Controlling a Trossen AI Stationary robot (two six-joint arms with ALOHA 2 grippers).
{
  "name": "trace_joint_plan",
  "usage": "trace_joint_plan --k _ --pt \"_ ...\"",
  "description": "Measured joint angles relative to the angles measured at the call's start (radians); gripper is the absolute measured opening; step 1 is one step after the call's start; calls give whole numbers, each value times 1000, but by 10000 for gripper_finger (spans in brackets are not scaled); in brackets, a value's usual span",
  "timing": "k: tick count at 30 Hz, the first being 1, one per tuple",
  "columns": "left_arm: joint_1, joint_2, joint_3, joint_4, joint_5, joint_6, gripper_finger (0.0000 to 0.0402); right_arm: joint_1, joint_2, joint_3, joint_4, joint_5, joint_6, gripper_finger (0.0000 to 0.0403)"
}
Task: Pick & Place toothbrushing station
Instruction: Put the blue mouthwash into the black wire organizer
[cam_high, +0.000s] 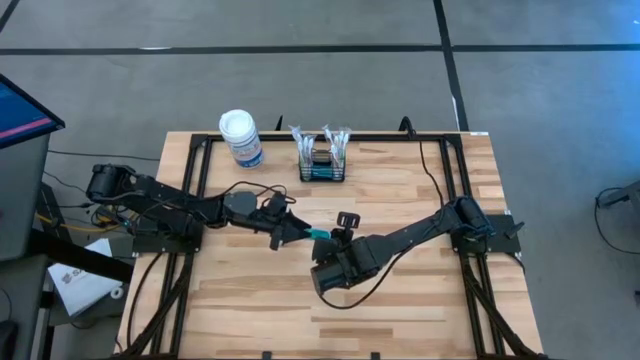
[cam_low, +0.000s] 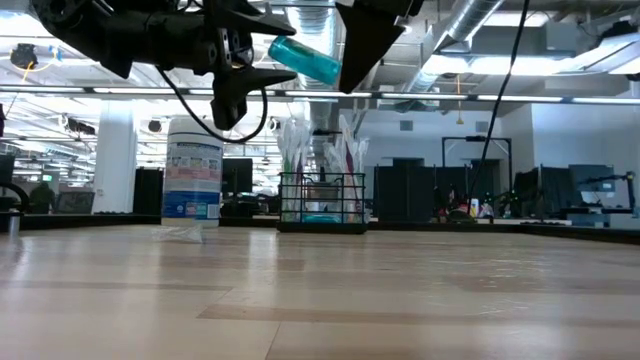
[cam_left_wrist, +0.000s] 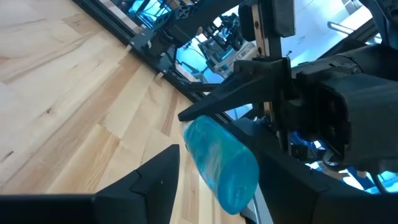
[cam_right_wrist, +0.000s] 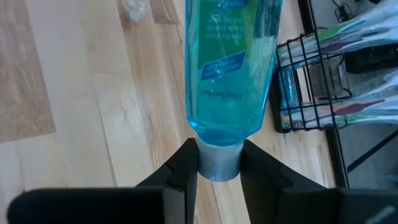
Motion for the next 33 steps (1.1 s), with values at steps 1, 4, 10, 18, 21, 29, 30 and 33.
trace_joint_plan --k 1,4,10,18,21,29,30,33 --pt "0 1 0 -1 0 -10 196 -2 0 0 0 0 0 82" --pt "0 18 0 -4 1 -24 184 -9 0 0 0 -4 0 82" --pt "-1 98 28 -8 6 -48 161 -26 0 0 1 -4 0 82" --pt "20 145 110 -11 24 5 139 -28 -1 -30 7 -6 1 82" --pt "35 116 113 -5 30 9 138 -27 -1 -41 3 -30 1 82" --pt "15 112 113 -57 42 11 140 -28 -1 -43 1 -30 1 82" --pt "14 112 113 -57 41 11 140 -28 -1 -43 1 -30 1 82" --pt "15 112 113 -57 38 11 140 -37 -1 -43 0 -31 1 82"
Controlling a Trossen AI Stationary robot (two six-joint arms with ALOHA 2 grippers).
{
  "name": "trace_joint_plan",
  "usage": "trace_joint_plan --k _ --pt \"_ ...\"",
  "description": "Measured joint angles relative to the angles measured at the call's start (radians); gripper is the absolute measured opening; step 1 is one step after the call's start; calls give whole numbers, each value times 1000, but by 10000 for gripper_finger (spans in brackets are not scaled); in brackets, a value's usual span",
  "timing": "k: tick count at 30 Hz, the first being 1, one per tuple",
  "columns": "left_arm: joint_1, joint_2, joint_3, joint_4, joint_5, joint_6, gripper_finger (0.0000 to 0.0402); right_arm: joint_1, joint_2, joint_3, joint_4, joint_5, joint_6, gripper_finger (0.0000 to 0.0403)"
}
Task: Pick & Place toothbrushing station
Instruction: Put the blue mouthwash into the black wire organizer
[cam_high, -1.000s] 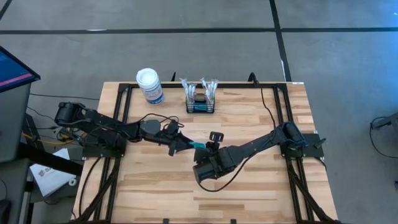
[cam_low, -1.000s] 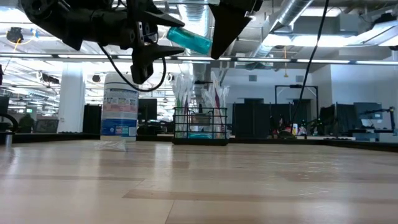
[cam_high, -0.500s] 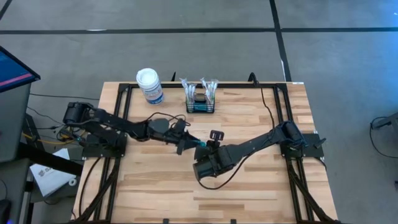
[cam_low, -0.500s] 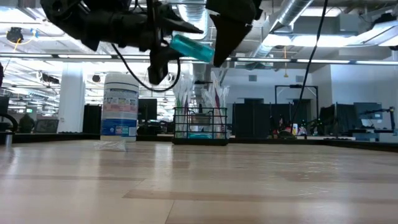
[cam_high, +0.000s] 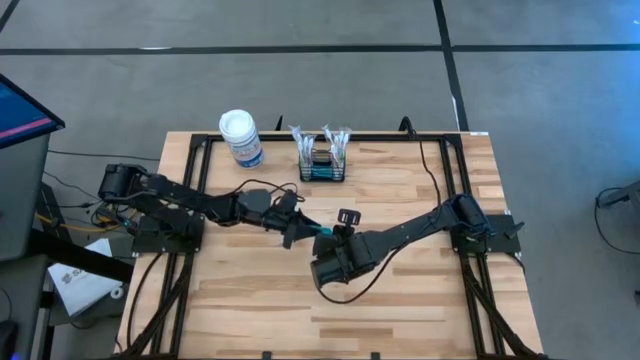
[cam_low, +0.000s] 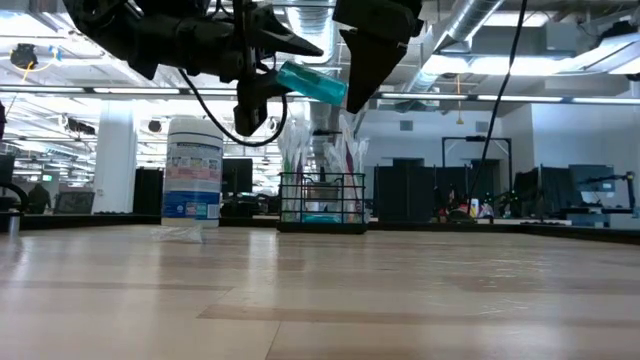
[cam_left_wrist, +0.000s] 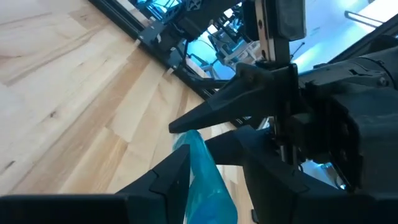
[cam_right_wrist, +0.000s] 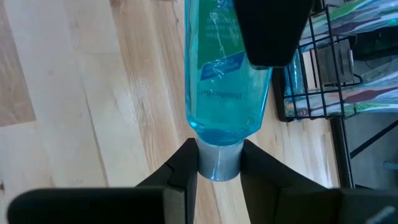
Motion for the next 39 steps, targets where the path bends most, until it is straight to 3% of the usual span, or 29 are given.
trace_joint_plan --k 18,27,32,39 --pt "2 0 0 -43 15 24 137 2 -6 -1 -23 3 10 82" --pt "7 0 -1 -49 14 52 67 2 -6 -1 -23 2 14 82" --pt "8 0 -1 -49 15 65 66 2 -6 -1 -23 -1 12 82" --pt "14 0 -1 -67 30 126 66 16 -14 -1 -23 5 -18 159"
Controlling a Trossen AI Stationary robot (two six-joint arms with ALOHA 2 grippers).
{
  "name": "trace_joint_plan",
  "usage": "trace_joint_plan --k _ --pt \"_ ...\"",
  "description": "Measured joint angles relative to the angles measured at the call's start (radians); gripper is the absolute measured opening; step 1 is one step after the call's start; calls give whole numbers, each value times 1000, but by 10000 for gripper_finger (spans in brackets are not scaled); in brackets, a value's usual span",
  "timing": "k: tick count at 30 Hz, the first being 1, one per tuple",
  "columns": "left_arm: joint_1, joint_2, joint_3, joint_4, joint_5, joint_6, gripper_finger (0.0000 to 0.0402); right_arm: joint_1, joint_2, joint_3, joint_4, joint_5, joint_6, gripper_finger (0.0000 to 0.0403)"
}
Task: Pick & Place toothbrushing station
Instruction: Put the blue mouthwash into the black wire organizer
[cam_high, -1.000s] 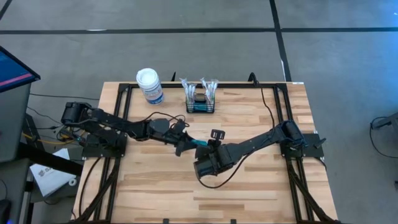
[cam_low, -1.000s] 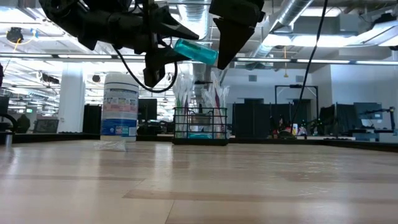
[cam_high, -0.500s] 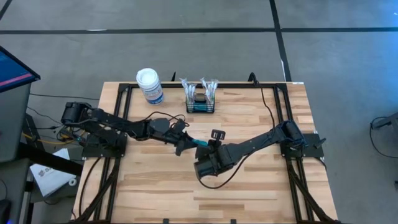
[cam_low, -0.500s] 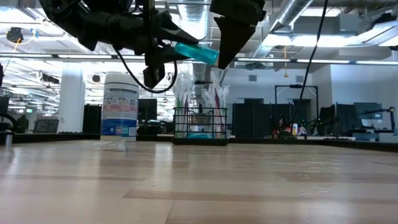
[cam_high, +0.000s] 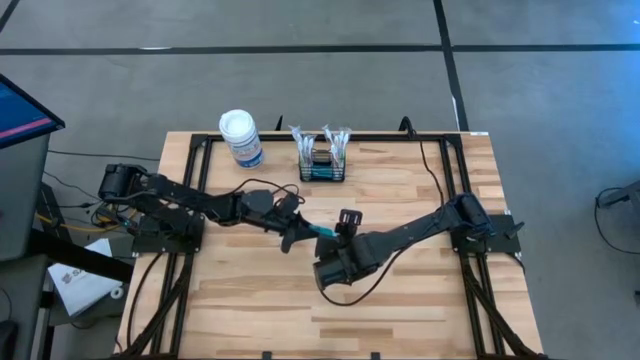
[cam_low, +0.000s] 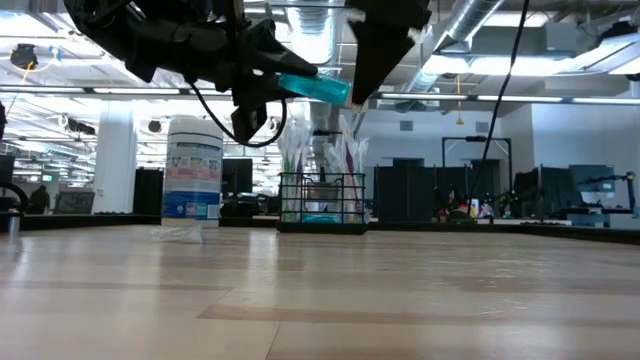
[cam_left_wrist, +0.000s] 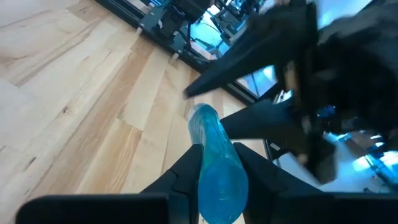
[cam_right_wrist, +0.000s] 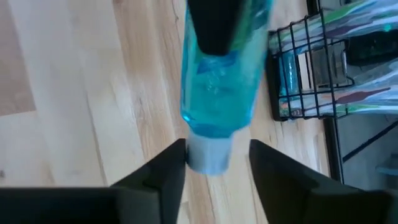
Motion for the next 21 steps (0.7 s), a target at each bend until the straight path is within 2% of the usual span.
trace_joint_plan --k 3,6,11,15,21 --pt "0 -2 0 -10 0 28 66 11 -25 0 -4 11 -1 184" --pt "0 -13 1 -12 -2 66 66 26 -55 1 -21 53 14 192" --pt "-14 -69 -6 -25 -7 133 66 50 -111 -2 -72 82 68 177" --pt "-34 -155 -41 -27 -33 184 66 90 -179 -59 -75 96 144 160" --pt "-80 -294 -102 -16 -133 279 66 196 -364 -272 164 224 236 146"
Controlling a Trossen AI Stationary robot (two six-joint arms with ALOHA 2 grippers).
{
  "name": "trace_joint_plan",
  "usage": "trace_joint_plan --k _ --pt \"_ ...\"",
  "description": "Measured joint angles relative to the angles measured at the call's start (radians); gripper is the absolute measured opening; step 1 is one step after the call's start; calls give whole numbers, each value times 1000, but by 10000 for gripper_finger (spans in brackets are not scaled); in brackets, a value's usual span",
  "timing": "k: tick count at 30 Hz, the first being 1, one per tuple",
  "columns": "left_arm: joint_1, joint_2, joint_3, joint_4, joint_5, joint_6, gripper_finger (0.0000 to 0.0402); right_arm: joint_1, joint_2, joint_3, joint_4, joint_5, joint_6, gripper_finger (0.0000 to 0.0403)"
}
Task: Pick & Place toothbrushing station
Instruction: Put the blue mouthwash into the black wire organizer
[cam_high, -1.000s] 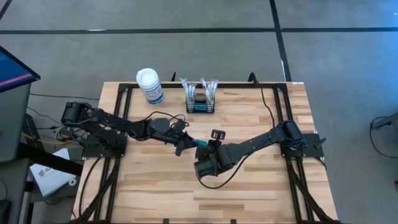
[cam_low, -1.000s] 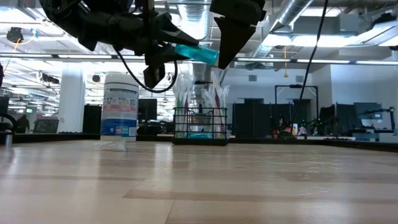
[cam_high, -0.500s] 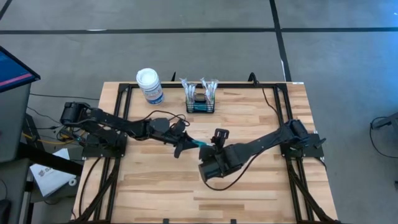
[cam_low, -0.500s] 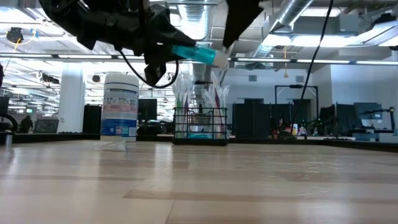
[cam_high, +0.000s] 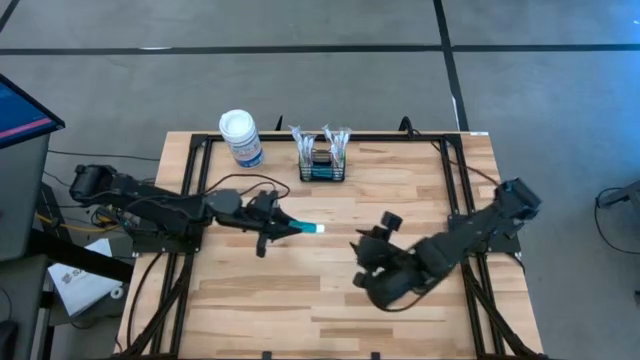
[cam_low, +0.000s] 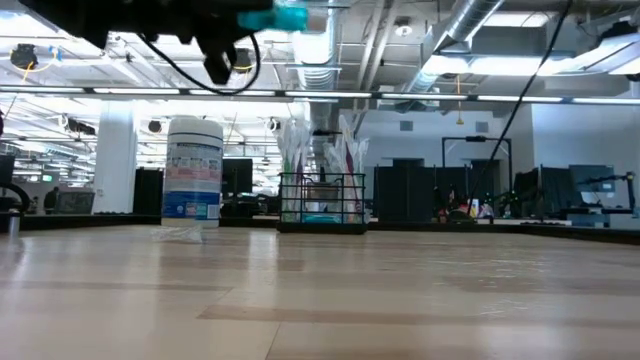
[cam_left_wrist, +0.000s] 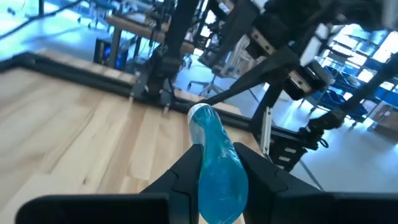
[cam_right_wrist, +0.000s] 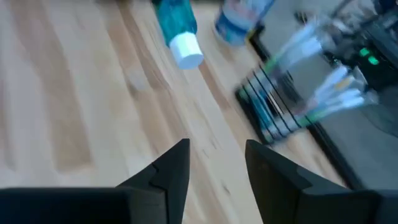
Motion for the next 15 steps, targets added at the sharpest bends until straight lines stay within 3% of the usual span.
trace_joint_plan --k 4,7,13,15 --pt "-32 -65 -20 11 -31 25 66 66 -129 -195 309 63 -20 145" --pt "-61 -90 -25 21 -55 54 66 95 -192 -352 623 66 -130 150" --pt "-108 -102 -25 52 -81 139 66 83 -239 -583 1163 56 -366 161" --pt "-124 -102 -25 66 -88 169 66 65 -238 -633 1307 7 -437 164"
